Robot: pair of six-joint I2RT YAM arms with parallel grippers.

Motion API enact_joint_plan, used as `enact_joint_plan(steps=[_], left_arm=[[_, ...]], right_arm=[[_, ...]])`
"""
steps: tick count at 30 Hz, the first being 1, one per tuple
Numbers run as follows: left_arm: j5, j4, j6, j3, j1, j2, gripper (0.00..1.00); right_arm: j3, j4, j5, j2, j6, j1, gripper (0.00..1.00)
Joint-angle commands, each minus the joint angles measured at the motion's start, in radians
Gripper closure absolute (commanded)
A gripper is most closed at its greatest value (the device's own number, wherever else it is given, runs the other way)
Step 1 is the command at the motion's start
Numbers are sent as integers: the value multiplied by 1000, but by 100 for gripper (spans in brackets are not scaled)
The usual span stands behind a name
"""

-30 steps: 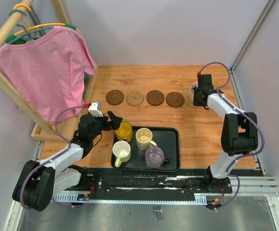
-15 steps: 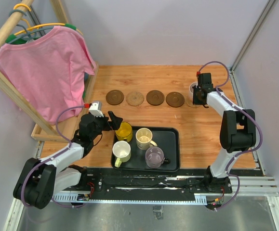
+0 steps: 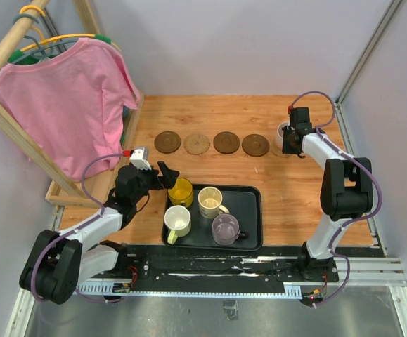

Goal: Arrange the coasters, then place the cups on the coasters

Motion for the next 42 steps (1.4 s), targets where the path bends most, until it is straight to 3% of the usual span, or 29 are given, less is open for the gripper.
enact_joint_plan(steps=[1, 35, 37, 42], left_arm=[[7, 30, 3, 26, -5, 6, 0], [11, 18, -3, 16, -5, -13, 0], [11, 16, -4, 15, -5, -15, 0], [11, 13, -2, 13, -5, -20, 0]], right_arm=[[43, 39, -9, -7, 0, -18, 99], [-5, 19, -20, 5, 36, -22, 99], [-7, 18, -20, 1, 42, -22, 93], [-22, 12, -14, -15, 50, -22, 50]])
